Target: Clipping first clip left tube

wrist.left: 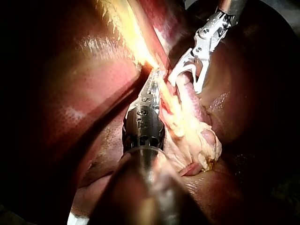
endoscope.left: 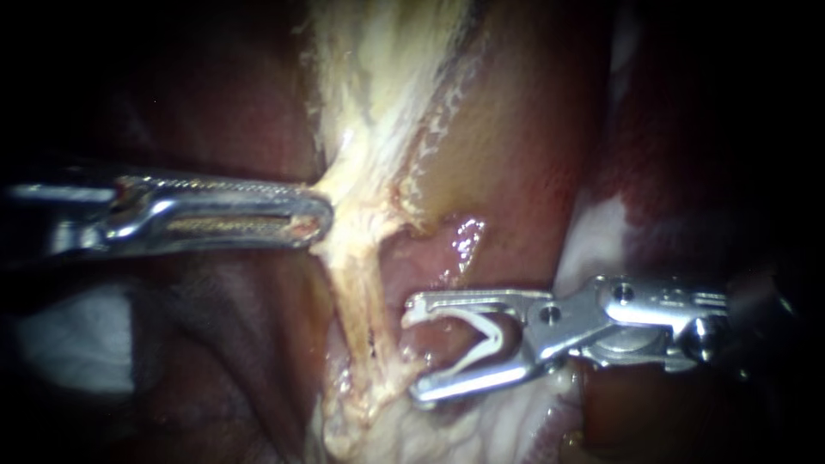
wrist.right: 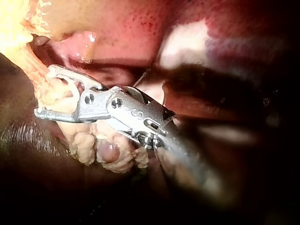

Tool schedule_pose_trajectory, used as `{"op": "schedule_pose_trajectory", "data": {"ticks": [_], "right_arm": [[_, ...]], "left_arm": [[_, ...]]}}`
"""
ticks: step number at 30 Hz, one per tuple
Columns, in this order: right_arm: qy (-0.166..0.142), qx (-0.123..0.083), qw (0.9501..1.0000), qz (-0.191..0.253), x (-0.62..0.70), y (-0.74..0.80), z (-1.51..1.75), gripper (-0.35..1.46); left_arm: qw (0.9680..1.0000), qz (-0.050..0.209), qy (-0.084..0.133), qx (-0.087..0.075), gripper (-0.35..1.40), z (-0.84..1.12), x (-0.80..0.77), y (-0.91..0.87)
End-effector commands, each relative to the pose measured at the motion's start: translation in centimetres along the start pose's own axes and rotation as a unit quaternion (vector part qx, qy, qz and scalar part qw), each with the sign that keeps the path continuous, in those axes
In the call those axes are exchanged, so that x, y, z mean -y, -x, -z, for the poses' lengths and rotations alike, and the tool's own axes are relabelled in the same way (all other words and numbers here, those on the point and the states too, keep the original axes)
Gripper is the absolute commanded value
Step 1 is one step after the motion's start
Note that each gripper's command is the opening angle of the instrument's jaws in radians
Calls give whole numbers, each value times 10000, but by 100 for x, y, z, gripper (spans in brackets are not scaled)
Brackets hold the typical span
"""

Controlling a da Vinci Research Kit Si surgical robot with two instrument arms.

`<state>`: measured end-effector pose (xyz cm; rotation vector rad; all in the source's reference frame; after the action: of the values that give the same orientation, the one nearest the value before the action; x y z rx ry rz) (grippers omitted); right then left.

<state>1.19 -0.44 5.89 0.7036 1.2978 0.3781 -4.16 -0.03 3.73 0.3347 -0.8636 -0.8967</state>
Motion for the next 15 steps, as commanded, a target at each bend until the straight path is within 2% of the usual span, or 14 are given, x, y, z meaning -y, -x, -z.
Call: {"op": "schedule_pose_trajectory", "data": {"ticks": [1,15], "right_arm": [[-5,-2,10000,-15,0,0,-2,59],[-63,20,10000,-63,2,3,-21,58]], "left_arm": [[10000,-3,0,-1,-35,0,0,0],[10000,-7,23,4,-35,-5,-9,-1]]}}
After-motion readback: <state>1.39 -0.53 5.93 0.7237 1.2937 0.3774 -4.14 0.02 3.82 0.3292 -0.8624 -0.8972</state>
